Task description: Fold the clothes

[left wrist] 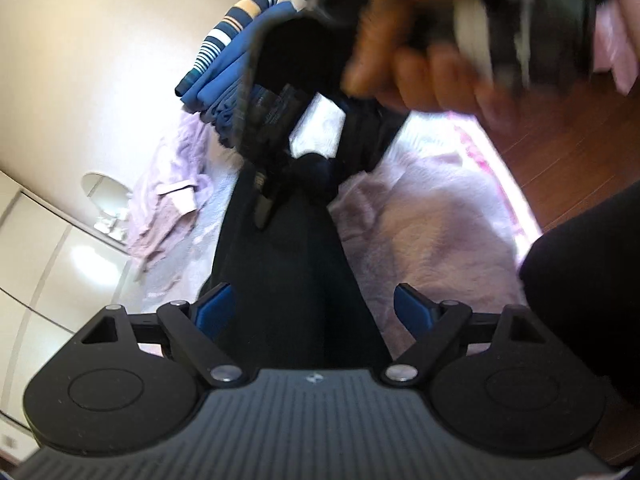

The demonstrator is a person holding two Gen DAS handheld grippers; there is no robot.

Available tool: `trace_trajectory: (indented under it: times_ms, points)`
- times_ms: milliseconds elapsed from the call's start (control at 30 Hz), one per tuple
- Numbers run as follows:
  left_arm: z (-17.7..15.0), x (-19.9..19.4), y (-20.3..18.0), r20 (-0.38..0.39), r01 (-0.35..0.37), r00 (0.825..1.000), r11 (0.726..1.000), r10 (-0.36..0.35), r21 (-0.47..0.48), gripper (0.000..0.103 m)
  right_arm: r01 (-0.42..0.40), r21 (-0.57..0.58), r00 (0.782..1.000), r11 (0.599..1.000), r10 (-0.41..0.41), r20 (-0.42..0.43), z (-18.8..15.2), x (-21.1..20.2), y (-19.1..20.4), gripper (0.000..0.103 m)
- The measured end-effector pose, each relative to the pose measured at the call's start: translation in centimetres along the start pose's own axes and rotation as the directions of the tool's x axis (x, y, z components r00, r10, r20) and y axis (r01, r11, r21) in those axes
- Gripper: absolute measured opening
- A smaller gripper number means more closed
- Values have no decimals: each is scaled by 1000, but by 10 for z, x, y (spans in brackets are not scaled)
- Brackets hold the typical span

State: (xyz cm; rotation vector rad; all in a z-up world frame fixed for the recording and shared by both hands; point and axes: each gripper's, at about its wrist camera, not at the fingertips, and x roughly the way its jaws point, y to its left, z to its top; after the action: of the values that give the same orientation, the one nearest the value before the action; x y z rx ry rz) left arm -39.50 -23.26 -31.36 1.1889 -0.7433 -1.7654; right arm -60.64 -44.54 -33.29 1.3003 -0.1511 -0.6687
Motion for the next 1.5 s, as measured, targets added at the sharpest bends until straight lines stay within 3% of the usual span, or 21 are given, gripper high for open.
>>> trace_trajectory:
  times_ms: [100, 200, 267, 300, 367, 433, 767, 867, 967, 1033, 1100, 1167, 1233, 1300, 1367, 1500]
  points:
    - [7, 14, -11, -53, -96, 994, 992, 101, 85, 87, -27, 24, 1000, 999, 28, -6, 13, 3, 18, 27]
    - [12, 25, -15, -93, -188, 975, 971, 203, 151, 87, -53, 48, 999, 997, 53, -6, 23, 7, 33, 27]
    - [12, 25, -9, -107, -233, 962, 959, 251, 162, 68, -70, 38, 997, 997, 71, -14, 27, 11, 45, 26]
    - [12, 22, -3, -110, -239, 960, 958, 258, 161, 65, -76, 23, 997, 997, 76, -19, 32, 15, 50, 26]
    - [11, 15, 12, -109, -239, 960, 959, 257, 155, 45, -88, -9, 996, 996, 88, -28, 40, 20, 59, 26]
    - [8, 7, 29, -102, -240, 961, 960, 256, 145, 37, -104, -29, 994, 994, 103, -33, 46, 26, 70, 25]
    - [15, -38, 127, -83, -195, 977, 981, 195, 3, 29, -236, -185, 972, 954, 231, -47, 44, 31, 146, 23]
    - [34, -53, 165, -44, -179, 984, 978, 175, -106, 28, -254, -236, 967, 938, 252, -36, 56, 23, 177, 21]
    - [39, -90, 216, 10, -159, 985, 935, 171, -317, 27, -264, -371, 963, 890, 264, -50, 62, 6, 236, 20]
    - [28, -121, 247, 35, -143, 983, 869, 181, -474, 27, -281, -471, 958, 836, 275, -83, 59, 0, 284, 19]
    - [1, -150, 270, 38, -113, 983, 764, 177, -635, 27, -304, -556, 951, 773, 275, -137, 48, 5, 330, 19]
    - [-39, -174, 284, 30, -72, 988, 616, 154, -785, 27, -338, -624, 941, 705, 262, -214, 27, 23, 375, 18]
    - [-88, -185, 284, 9, -41, 994, 441, 110, -897, 27, -373, -659, 927, 653, 231, -296, -8, 56, 405, 18]
    - [-147, -186, 267, -40, -51, 998, 270, 48, -961, 27, -427, -657, 896, 621, 192, -401, -46, 100, 417, 18]
    - [-209, -178, 238, -116, -110, 992, 112, -47, -988, 27, -465, -649, 865, 602, 152, -479, -88, 144, 416, 19]
    - [-321, -161, 174, -173, -208, 958, -138, -230, -968, 26, -479, -671, 834, 566, 56, -548, -147, 189, 377, 30]
